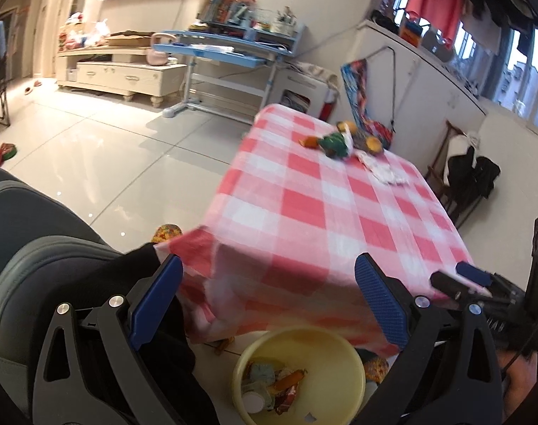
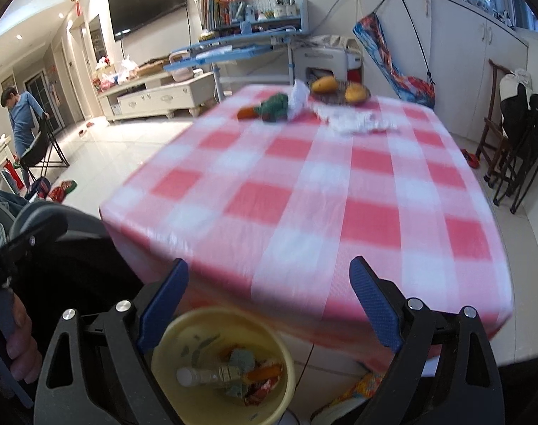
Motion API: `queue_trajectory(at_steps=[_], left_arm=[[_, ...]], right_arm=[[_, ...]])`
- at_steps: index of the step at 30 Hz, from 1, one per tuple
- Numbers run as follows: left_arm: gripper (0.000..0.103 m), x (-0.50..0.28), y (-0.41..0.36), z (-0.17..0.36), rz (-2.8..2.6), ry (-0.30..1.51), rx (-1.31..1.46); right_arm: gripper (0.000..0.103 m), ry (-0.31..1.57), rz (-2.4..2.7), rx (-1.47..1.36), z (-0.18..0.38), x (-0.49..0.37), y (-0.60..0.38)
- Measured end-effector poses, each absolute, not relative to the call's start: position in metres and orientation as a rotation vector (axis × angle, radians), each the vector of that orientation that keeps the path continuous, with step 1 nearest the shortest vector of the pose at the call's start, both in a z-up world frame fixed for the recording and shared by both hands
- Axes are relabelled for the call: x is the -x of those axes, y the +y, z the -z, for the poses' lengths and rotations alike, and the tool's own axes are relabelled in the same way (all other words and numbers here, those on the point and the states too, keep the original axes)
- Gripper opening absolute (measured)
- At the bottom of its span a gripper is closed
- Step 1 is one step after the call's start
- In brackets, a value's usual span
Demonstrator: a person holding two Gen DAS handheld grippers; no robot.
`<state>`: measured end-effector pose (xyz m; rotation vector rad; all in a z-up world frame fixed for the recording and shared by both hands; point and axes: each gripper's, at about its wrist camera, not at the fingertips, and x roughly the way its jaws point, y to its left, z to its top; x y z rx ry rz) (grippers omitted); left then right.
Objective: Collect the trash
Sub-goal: 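Move both tools back toward the tissues and peel on the table, then grasp the white tissues with the right tool while the left tool grasps an orange peel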
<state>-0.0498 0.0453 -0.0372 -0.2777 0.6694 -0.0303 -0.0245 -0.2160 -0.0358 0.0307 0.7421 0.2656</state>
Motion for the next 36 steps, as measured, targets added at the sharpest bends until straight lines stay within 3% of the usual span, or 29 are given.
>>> queue_trajectory(at_steps=[8,18,27,36], left_arm=[[0.094,0.012,0.045,0.020,0.003,0.668,0.226],[0.094,-0.098,0.018,0.005,0.029,0.694,0.101],[0.094,-0.221,-0.008,0.014,0.040,0.739,-0.031],[0.092,-0.291,-0.029,0.035,0.100,0.782,-0.051]], right_arm=[[0.088,0.724,-0.296,-0.052,0.024,-0.032,-0.231],[0.088,0.740,-0.262,-0.081,0.019,-0.099,-0.262],[0.073,0.807,-0.241,-0.074,0.033,-0.165,-0.278],[0.064,0.864,-0.250,-0.045,0.052,-0.218,-0.277]])
